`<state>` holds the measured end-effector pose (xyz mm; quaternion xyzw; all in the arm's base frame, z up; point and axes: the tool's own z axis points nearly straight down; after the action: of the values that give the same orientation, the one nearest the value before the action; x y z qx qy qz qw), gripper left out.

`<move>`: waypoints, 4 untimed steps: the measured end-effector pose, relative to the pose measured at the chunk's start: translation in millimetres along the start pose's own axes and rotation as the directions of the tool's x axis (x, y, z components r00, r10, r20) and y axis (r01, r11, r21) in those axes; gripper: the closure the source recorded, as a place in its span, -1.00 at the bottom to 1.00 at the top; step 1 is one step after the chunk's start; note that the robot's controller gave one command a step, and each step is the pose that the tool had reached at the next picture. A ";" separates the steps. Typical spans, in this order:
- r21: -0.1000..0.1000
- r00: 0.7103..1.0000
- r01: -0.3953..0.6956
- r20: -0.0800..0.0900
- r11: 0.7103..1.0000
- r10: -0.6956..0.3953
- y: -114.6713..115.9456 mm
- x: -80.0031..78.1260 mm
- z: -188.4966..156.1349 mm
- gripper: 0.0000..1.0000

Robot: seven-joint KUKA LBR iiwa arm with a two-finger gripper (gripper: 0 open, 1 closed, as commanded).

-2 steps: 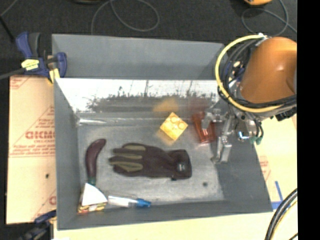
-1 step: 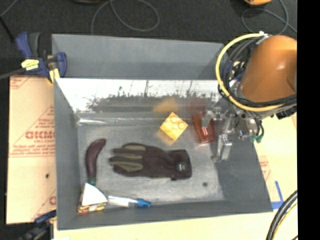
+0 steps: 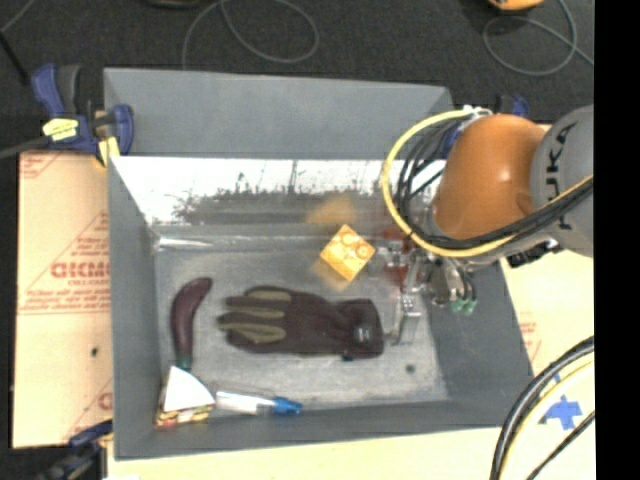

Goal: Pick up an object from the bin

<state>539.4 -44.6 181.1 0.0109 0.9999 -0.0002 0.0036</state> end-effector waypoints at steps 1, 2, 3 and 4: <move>-0.001 1.000 -0.018 -0.001 1.000 0.018 43.6 4.9 20.4 -1.00; -0.001 0.998 -0.064 0.001 0.998 0.064 42.9 -0.2 39.9 -1.00; -0.002 0.949 -0.316 0.003 0.949 0.316 56.6 5.6 88.4 -1.00; -0.002 0.995 -0.099 0.004 0.995 0.099 51.7 4.6 108.9 1.00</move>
Offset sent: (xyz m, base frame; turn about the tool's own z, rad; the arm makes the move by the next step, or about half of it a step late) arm 0.0020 0.0444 -0.0469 0.0793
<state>536.7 7.2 72.2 0.0604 0.9982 0.0009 0.0055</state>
